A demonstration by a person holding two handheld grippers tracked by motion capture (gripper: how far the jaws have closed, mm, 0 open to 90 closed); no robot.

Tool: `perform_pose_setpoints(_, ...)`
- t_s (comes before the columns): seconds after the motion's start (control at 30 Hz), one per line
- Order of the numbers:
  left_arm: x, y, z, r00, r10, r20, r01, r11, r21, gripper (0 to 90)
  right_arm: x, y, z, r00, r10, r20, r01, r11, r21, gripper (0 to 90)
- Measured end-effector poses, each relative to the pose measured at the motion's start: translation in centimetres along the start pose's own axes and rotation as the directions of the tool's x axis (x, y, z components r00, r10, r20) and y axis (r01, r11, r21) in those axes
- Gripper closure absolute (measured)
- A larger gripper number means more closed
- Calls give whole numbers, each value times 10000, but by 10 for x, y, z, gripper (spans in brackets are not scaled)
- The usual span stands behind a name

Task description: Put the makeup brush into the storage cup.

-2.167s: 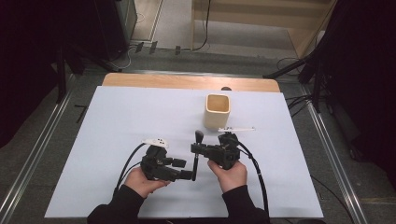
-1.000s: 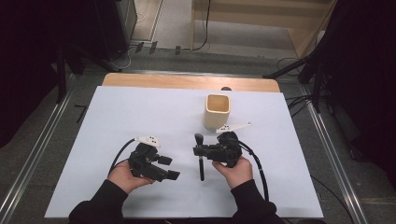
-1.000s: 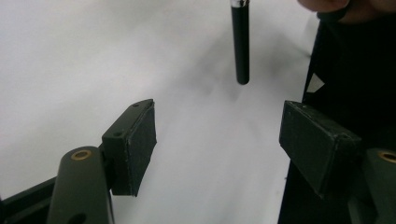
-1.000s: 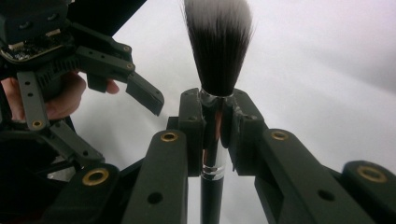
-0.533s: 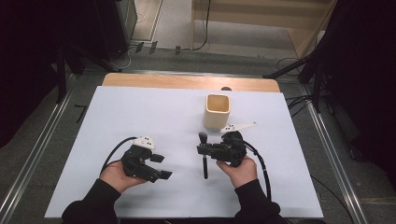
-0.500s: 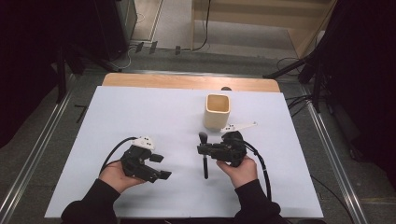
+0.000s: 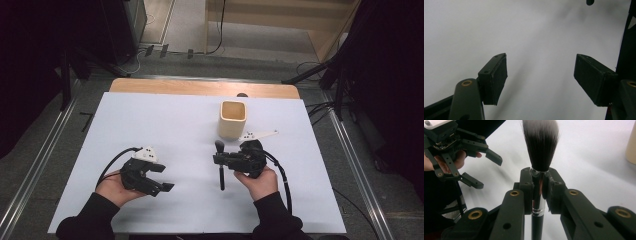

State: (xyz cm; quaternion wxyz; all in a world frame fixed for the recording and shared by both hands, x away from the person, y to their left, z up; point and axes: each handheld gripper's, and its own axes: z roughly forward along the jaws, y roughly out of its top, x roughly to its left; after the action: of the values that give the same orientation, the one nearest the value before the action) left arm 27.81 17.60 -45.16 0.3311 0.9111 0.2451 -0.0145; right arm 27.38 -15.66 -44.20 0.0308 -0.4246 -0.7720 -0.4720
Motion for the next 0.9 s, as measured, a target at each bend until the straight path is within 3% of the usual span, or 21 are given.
perform_pose_setpoints(0.3, 4, -11, -6, 9992, 198, -346, -187, 9994, 301, 275, 2, 3, -1, 9999, -99, 67, 99, 9999, -84, 787)
perform_pose_setpoints(0.7, 6, -20, -9, 9981, 120, -608, -85, 9983, 581, 275, 1, 8, -6, 9998, -69, 190, 73, 9998, -202, 788)
perform_pose_setpoints(0.9, 8, -23, -12, 9970, 56, -775, -16, 9987, 507, 275, 1, 15, -10, 9983, -372, 458, 381, 9991, -183, 788)
